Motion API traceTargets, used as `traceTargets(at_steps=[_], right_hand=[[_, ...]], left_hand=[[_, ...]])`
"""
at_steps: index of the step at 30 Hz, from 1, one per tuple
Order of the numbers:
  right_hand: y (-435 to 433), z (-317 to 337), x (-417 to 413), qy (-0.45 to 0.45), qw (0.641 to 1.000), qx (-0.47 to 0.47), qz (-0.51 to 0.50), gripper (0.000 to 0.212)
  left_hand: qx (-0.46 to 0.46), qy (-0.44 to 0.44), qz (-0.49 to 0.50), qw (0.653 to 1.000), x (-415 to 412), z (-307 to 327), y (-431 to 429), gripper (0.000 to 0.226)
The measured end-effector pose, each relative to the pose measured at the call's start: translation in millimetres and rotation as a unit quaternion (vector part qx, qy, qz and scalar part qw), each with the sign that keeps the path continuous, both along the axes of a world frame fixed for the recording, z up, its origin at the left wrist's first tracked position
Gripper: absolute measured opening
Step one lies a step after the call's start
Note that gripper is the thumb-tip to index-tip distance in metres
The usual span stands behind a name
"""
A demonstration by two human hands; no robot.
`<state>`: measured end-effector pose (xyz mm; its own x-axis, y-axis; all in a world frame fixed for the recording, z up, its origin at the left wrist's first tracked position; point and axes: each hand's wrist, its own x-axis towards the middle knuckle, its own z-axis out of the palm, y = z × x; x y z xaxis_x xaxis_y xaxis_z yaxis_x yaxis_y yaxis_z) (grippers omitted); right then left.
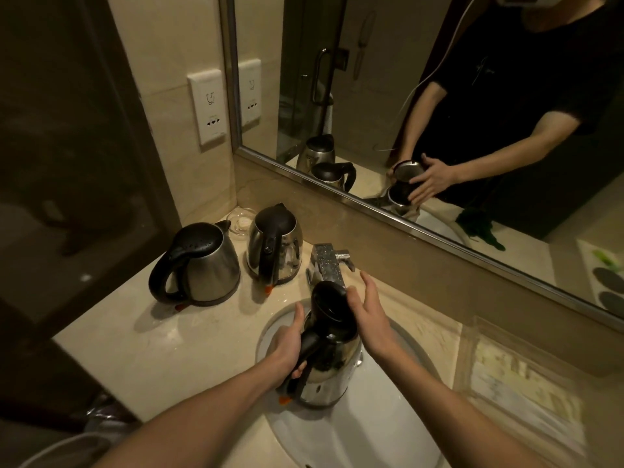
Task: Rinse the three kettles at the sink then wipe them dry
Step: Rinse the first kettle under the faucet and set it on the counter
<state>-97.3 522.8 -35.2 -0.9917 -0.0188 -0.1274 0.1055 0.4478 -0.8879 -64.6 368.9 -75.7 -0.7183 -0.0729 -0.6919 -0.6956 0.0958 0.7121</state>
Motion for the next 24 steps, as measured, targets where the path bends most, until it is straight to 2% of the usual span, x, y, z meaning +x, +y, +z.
traceTargets(at_steps=[2, 4, 9, 15, 19, 22, 24], right_hand=[[-5, -5, 5, 0.042, 0.996, 0.079, 0.020, 0.103], [-8, -8, 3, 0.053, 0.992, 0.118, 0.002, 0.100], [-2, -7, -7, 0.009, 0.988, 0.139, -0.060, 0.087], [-4, -16, -12, -0.086, 0.992, 0.037, -0.085, 0.076], [-6, -25, -11, -0.141, 0.984, -0.058, -0.088, 0.081], [-14, -24, -17, -0.168, 0.977, -0.107, -0.079, 0.068], [-19, -23, -20, -0.175, 0.973, -0.129, -0.078, 0.067]], left_hand=[[-0.001, 0.005, 0.004, 1.000, 5, 3, -2, 0.085], [0.009, 0.015, -0.002, 1.000, 7, 5, -5, 0.086], [0.016, 0.022, -0.009, 1.000, 10, 16, -13, 0.087], [-0.004, 0.028, 0.006, 1.000, 10, 26, -21, 0.077], [0.002, 0.020, 0.009, 1.000, 10, 30, -30, 0.082], [0.003, 0.025, 0.009, 1.000, 11, 31, -34, 0.083], [0.007, 0.023, 0.011, 1.000, 12, 31, -38, 0.083]])
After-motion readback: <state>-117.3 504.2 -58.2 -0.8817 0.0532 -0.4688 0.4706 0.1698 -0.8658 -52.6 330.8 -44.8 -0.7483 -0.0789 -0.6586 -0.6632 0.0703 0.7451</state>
